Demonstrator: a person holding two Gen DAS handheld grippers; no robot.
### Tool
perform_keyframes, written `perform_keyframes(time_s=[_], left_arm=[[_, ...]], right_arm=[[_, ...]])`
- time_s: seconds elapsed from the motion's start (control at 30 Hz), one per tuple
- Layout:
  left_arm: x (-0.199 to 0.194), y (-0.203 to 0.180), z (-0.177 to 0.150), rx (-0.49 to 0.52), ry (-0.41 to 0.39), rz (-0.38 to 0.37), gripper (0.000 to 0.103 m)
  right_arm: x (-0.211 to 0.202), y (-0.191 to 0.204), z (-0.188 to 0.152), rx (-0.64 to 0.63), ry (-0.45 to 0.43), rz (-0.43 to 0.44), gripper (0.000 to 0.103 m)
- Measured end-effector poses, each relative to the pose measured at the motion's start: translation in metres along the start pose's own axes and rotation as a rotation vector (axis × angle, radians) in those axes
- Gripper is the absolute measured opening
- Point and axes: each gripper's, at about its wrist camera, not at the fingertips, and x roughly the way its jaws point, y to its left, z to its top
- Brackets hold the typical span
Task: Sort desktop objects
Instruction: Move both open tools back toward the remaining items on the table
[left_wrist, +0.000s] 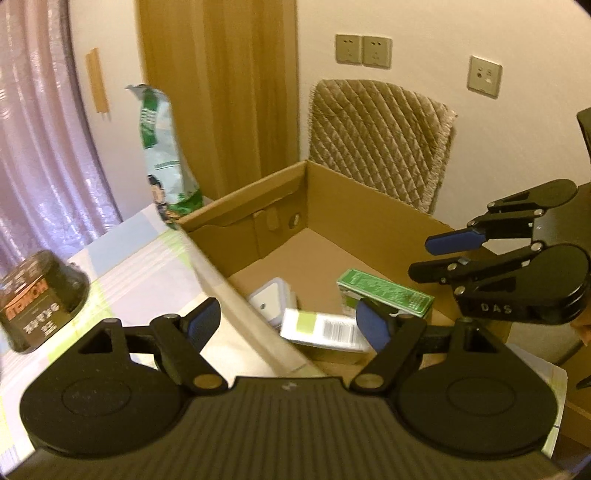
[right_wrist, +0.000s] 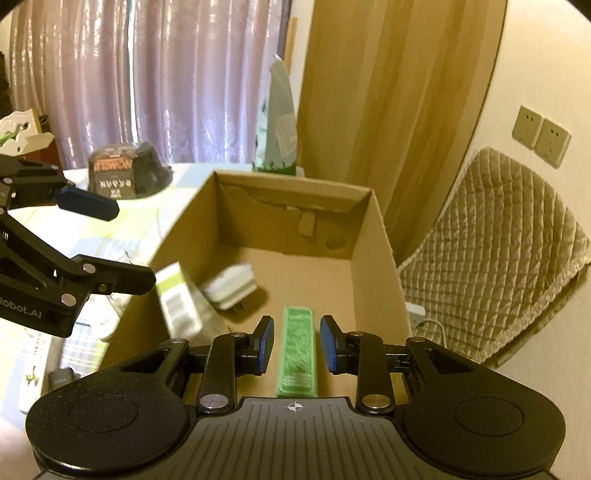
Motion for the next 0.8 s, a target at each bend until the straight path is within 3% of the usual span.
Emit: perform_keyframes(time_s=[0.37,0.4,0.43,0.47,0.8], left_arm=[[-0.043,0.051,-0.044,-0.104,0.013,0.11,0.077],[-0.048,0.058,-0.051,-0.117,0.021,0.122,0.077],[-0.052,0.064,-0.058,-0.129,0.028,0.135,0.077],[-0.056,0.069,-0.065,-0.138,0.037,0.148,0.077],[-0.099,0.118,-0.144,-0.257,0.112,0.259,0.079]], right_arm=[[-0.02,0.043,0.019,-0.016,-0.095,0.058,0.03],[-0.022,0.049,0.021,-0.019,-0.103,0.068,0.039],[-0.025,0.055,0.022,-0.02,-0.122,0.076,0.073],[-0.028,0.061,0.022,-0.022,-0.141,0.084,0.083],[-0.042,0.141,0.017,-0.133,-0.15,0.244,0.084]])
